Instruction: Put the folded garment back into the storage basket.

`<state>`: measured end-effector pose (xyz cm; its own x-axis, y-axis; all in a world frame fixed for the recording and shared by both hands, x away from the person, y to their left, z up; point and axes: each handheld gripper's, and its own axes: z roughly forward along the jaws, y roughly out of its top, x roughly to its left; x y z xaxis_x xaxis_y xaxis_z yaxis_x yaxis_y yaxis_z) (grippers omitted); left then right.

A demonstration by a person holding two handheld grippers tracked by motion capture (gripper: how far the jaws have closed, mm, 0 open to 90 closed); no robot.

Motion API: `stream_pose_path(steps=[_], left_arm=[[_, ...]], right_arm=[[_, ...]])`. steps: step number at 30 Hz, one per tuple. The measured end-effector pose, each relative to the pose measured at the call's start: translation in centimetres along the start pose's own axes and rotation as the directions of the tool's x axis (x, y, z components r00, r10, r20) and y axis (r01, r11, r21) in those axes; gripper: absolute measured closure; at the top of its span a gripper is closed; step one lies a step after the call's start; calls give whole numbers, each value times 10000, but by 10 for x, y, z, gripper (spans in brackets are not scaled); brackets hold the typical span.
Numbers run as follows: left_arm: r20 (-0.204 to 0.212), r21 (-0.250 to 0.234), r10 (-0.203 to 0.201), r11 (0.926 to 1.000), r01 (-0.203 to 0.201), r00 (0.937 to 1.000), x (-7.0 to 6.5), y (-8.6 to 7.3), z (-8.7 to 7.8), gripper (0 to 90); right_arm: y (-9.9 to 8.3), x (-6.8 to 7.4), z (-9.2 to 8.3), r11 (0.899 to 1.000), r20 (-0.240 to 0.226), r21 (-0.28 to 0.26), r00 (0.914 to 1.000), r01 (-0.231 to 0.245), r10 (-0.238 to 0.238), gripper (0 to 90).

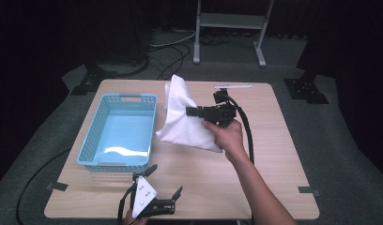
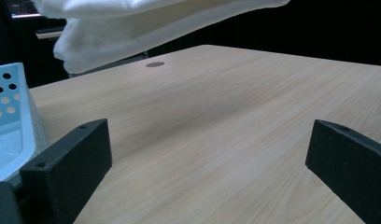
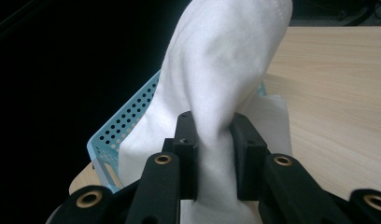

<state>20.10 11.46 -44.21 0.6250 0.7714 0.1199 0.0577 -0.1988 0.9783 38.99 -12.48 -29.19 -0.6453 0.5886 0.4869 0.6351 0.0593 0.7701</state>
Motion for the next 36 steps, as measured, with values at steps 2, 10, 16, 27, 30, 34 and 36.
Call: stream_pose_path(steps=[2, 10, 16, 27, 30, 34, 36], left_arm=[[-7, 0, 8, 10000, -8, 10000, 0, 0, 0, 0], [6, 5, 3, 10000, -3, 10000, 0, 0, 0, 0], [24, 16, -13, 10000, 13, 10000, 0, 0, 0, 1], [45, 9, -11, 10000, 11, 10000, 0, 0, 0, 0], [57, 4, 16, 10000, -16, 10000, 0, 0, 0, 0], [70, 3, 11, 10000, -11, 10000, 0, 0, 0, 0], [81, 2, -7, 10000, 7, 10000, 0, 0, 0, 0]], right_arm=[[1, 1, 2, 10000, -29, 28, 10000, 27, -27, 751], [5, 7, 8, 10000, -139, 53, 9999, 62, -62, 751], [8, 9, 13, 10000, -209, 93, 9998, 11, -9, 751], [16, 15, 29, 9994, -365, 343, 9993, -25, 37, 751], [18, 17, 35, 9994, -581, 347, 9983, -79, 99, 750], [20, 19, 44, 9986, -784, 499, 9966, -201, 240, 750], [21, 21, 49, 9982, -758, 582, 9969, -148, 192, 750]])
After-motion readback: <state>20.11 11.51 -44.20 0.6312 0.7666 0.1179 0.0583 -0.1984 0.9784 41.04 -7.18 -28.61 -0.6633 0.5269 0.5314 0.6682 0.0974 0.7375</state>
